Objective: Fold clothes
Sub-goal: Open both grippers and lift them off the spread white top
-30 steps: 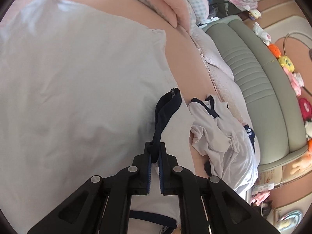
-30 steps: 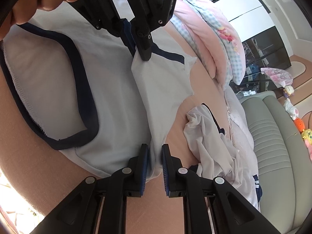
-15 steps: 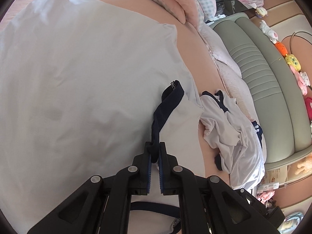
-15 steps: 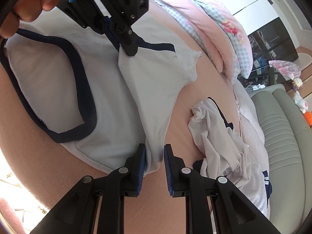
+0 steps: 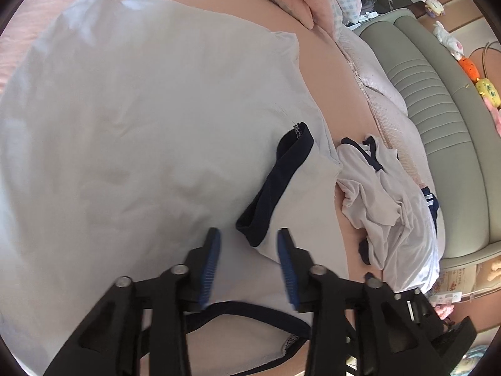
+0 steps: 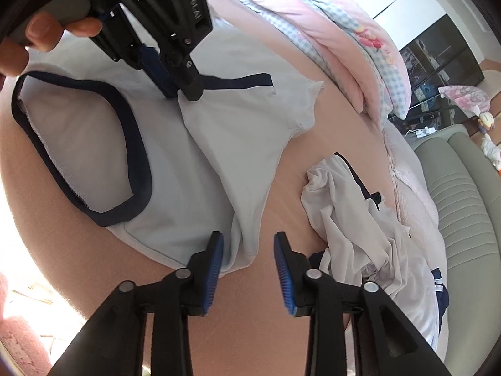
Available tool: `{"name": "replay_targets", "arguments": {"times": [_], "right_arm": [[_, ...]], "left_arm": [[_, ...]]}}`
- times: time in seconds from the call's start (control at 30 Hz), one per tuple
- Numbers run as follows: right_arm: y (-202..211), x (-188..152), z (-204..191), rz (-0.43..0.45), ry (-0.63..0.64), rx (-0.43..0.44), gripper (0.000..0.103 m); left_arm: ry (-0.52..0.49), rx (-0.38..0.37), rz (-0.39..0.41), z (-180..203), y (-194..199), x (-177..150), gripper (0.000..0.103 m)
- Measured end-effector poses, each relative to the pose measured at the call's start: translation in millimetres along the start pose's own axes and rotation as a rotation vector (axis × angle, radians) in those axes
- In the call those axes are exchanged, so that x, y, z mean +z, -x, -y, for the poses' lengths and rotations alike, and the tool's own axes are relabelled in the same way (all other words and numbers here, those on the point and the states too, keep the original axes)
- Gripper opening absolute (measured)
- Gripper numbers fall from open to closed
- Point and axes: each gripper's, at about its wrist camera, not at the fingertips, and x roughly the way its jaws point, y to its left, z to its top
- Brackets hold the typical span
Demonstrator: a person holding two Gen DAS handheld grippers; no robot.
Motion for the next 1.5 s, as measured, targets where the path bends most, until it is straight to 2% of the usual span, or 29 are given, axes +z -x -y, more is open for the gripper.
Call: {"name": "replay_targets", "arguments": {"times": [0.03, 0.07, 0.2, 0.43, 0.6, 0.7, 0.9, 1.03, 1.13, 1.2, 1.5], "right_arm": [[4.1, -0.6, 4.3, 0.018, -0.022, 0.018, 0.053], [7.8, -1.0, 8.6, 0.034, -0.044, 0.033, 0.056], [18.1, 0.8, 24.4, 0.064, -0.119, 0.061, 0.058], [20.8, 16.6, 44.4, 0.082, -0.238, 0.095, 0.058], [18.5, 30.1, 48.2, 0.076, -0.348, 0.165, 0.058], [26.2, 39.0, 44.4, 0.095, -0.380, 0.174, 0.058], [43.3, 62.8, 26.2, 0.106, -0.365, 0.177, 0.058], [51.6, 79.3, 13.4, 0.105, -0.354, 0.177, 0.058], [53.2, 92.1, 6.0, 0.106, -0.361, 0.226, 0.058], [52.0, 101.8, 0.7, 0.105, -0.359, 0.255, 0.058], [52.9, 144.5, -40.5, 0.135, -0.210, 0.303, 0.058]], "left_arm": [[-0.006, 0.006, 0.022, 0.2, 6.2, -1.2, 0.062], [-0.006, -0.009, 0.037, -1.4, 13.0, -2.9, 0.068], [0.031, -0.076, 0.068, -13.0, 39.1, -7.0, 0.069], [0.055, 0.023, 0.184, -33.7, 82.6, -19.0, 0.069], [0.062, 0.039, 0.247, -53.4, 106.2, -34.8, 0.069], [0.086, 0.048, 0.288, -67.6, 118.9, -42.0, 0.069], [0.203, -0.118, 0.324, -107.0, 137.6, -53.2, 0.069], [0.234, -0.163, 0.342, -125.7, 144.3, -59.9, 0.069], [0.239, -0.143, 0.368, -134.2, 150.2, -66.8, 0.069], [0.250, -0.102, 0.386, -139.6, 152.8, -69.4, 0.069], [0.280, 0.025, 0.388, -164.4, 158.4, -73.6, 0.069]]}}
